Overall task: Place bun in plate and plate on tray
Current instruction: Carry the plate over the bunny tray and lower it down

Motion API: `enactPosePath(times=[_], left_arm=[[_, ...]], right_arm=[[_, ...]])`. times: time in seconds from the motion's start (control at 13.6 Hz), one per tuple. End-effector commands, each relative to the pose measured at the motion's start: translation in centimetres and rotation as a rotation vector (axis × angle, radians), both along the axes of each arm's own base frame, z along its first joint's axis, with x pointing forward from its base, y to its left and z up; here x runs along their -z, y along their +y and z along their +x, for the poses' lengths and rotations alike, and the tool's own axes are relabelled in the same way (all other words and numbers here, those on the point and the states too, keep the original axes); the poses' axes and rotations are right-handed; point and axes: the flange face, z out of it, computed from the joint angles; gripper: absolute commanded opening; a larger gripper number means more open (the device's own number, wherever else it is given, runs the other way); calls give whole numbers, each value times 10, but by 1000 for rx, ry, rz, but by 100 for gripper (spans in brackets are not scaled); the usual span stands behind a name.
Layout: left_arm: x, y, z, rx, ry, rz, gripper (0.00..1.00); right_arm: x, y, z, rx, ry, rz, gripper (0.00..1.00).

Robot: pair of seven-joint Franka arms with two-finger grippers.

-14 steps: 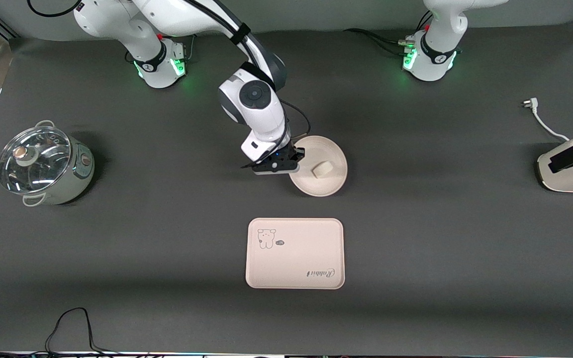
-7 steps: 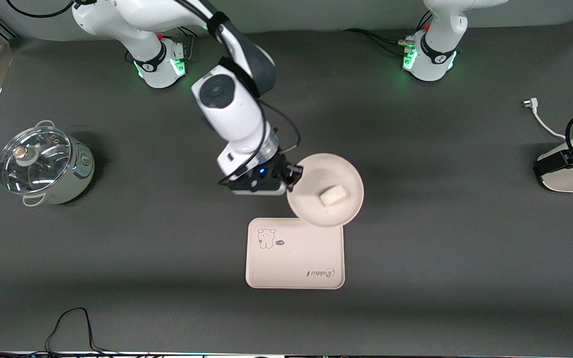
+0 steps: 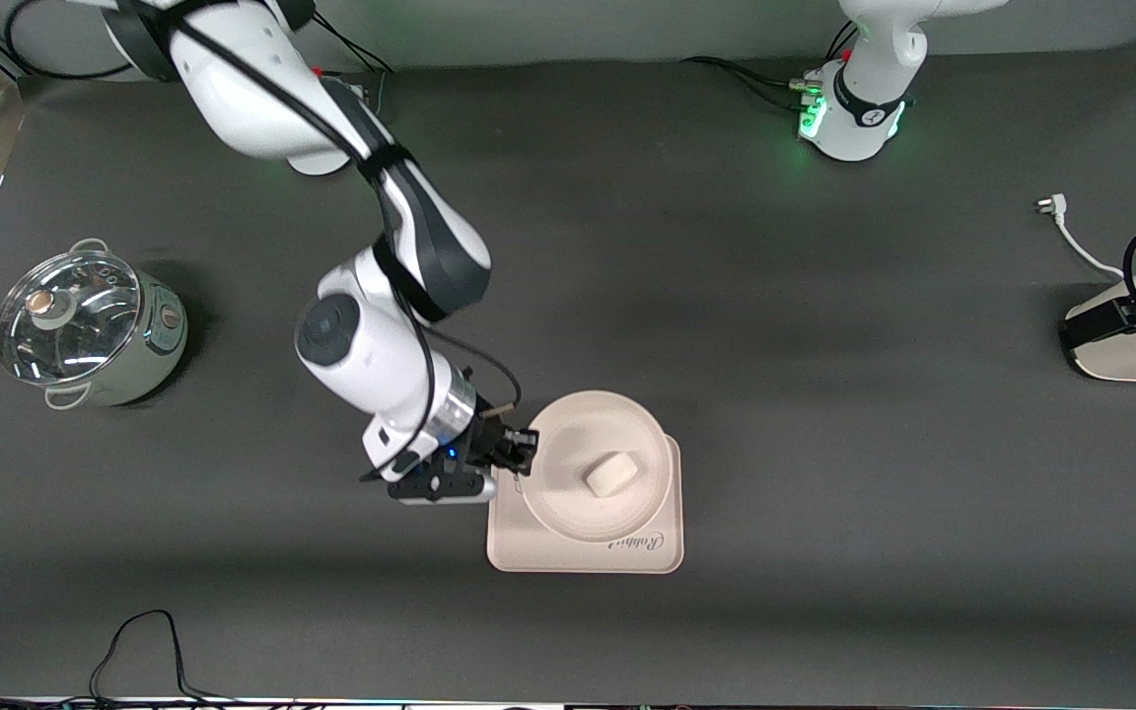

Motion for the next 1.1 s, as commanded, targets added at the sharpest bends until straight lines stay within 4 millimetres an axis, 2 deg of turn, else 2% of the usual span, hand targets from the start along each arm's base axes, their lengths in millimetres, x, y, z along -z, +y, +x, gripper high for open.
enactPosePath(times=[0.0, 0.15, 0.22, 0.51, 0.59, 0.66, 0.81, 1.03], left_arm=[[-3, 0, -4, 1, 6, -8, 100], [-1, 2, -4, 3, 11, -7, 100], [0, 2, -4, 2, 13, -8, 100], [1, 3, -3, 2, 11, -8, 100], [1, 4, -3, -1, 13, -8, 100], [1, 3, -3, 1, 14, -8, 100], [1, 3, -2, -3, 9, -12, 100], [2, 5, -3, -6, 15, -13, 100]], right_arm=[[73, 13, 15, -1, -35, 16, 0], [119, 12, 14, 10, -16, -1, 0], [129, 11, 14, 12, -14, -6, 0], [132, 10, 13, 15, -10, -8, 1], [137, 9, 12, 23, 0, -9, 78], [136, 15, 9, 17, -1, -9, 100], [123, 19, 9, 12, -14, -2, 100], [81, 14, 11, -4, -6, -7, 100]])
